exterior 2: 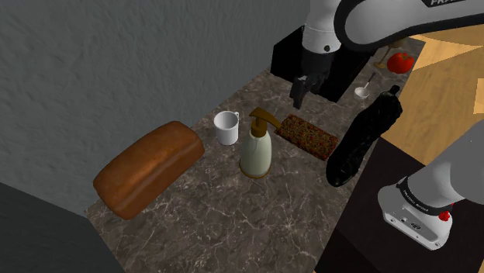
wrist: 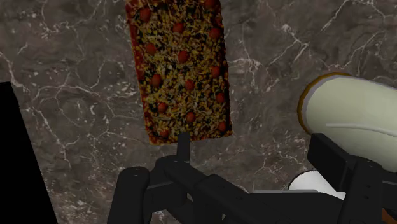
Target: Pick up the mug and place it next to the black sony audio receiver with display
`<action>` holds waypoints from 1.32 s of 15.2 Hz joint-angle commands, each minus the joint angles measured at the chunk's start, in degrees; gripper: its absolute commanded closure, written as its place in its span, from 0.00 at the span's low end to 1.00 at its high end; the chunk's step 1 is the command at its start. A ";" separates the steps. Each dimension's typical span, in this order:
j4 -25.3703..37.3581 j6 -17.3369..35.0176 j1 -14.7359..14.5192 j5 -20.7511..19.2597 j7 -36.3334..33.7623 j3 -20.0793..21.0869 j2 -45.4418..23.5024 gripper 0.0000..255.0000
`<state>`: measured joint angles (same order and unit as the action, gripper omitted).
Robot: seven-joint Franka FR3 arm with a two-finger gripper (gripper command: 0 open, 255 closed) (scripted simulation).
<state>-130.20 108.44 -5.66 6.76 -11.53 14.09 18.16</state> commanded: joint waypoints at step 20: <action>42.52 1.50 -12.46 -20.13 -25.19 8.14 -45.49 0.00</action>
<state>-91.68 110.96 -16.76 -12.02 -35.70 22.45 -24.13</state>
